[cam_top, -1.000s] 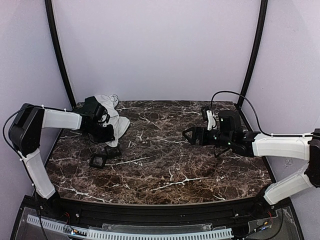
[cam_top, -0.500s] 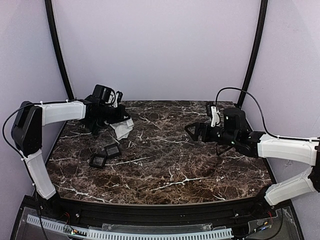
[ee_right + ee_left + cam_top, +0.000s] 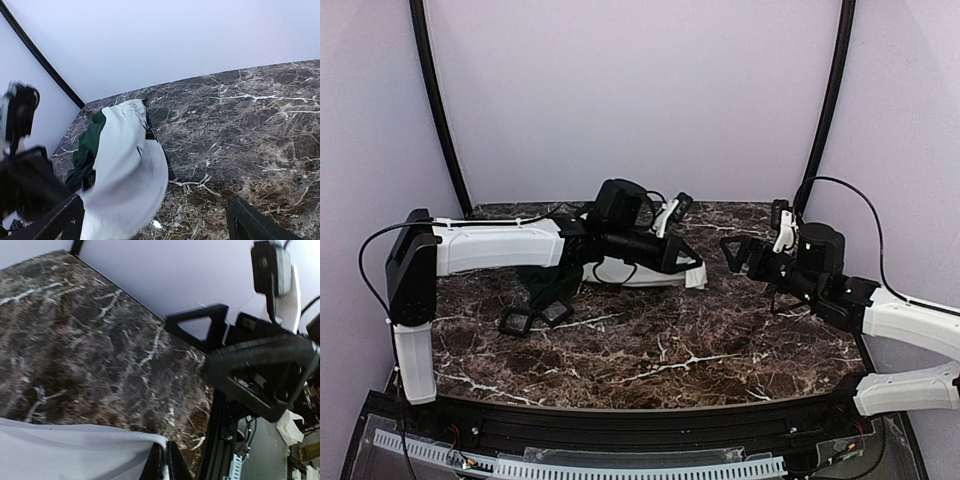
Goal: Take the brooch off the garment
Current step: Place the crumpled clothing at the center of the board.
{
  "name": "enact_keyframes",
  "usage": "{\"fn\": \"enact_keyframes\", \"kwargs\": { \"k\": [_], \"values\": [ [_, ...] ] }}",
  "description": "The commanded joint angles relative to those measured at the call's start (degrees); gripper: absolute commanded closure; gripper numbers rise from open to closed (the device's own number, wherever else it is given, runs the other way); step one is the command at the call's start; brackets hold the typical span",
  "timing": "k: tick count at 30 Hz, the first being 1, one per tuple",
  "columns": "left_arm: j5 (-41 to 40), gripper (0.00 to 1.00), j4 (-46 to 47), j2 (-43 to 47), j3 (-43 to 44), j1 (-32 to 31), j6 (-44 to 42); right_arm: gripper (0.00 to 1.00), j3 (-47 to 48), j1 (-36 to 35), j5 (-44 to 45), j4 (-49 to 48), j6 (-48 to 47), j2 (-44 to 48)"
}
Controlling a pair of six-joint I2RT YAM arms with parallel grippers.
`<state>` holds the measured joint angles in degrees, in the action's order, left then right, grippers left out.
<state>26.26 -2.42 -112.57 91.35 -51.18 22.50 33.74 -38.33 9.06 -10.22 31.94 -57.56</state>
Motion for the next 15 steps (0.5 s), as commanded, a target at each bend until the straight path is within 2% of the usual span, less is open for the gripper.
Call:
{"fn": "enact_keyframes", "kwargs": {
  "k": [1,2,3,5,7,9,12,15],
  "values": [
    [4.5,0.82,1.7,0.8,0.4,-2.6,0.4,0.01,-2.2,-0.4,6.7,0.8,2.1,4.8],
    [3.8,0.75,0.8,1.2,0.0,-2.7,0.2,0.01,-2.5,-0.4,7.1,1.2,2.2,5.4],
    [3.2,0.61,0.4,2.2,-1.0,-2.7,-0.8,0.01,-2.6,-0.4,7.4,1.8,2.2,5.8],
    [0.7,0.43,-1.0,4.5,-3.1,-2.6,-2.4,0.01,-2.5,-0.4,7.7,3.4,2.4,6.0],
    [-4.3,0.31,-2.9,7.5,-5.4,-2.6,-4.1,0.01,-2.0,-0.4,7.4,5.2,2.6,5.3],
    [-9.1,0.23,-5.0,10.8,-8.0,-2.3,-5.4,0.01,-1.5,-0.4,6.4,6.9,3.0,4.0],
    [-15.1,0.16,-7.7,15.2,-12.8,-0.5,-4.6,0.02,-0.6,-0.4,4.3,9.8,3.9,1.3],
    [-18.8,0.12,-8.4,20.1,-20.7,5.8,-0.9,0.07,-0.2,-0.7,0.3,12.2,5.5,-2.6]
  ]
}}
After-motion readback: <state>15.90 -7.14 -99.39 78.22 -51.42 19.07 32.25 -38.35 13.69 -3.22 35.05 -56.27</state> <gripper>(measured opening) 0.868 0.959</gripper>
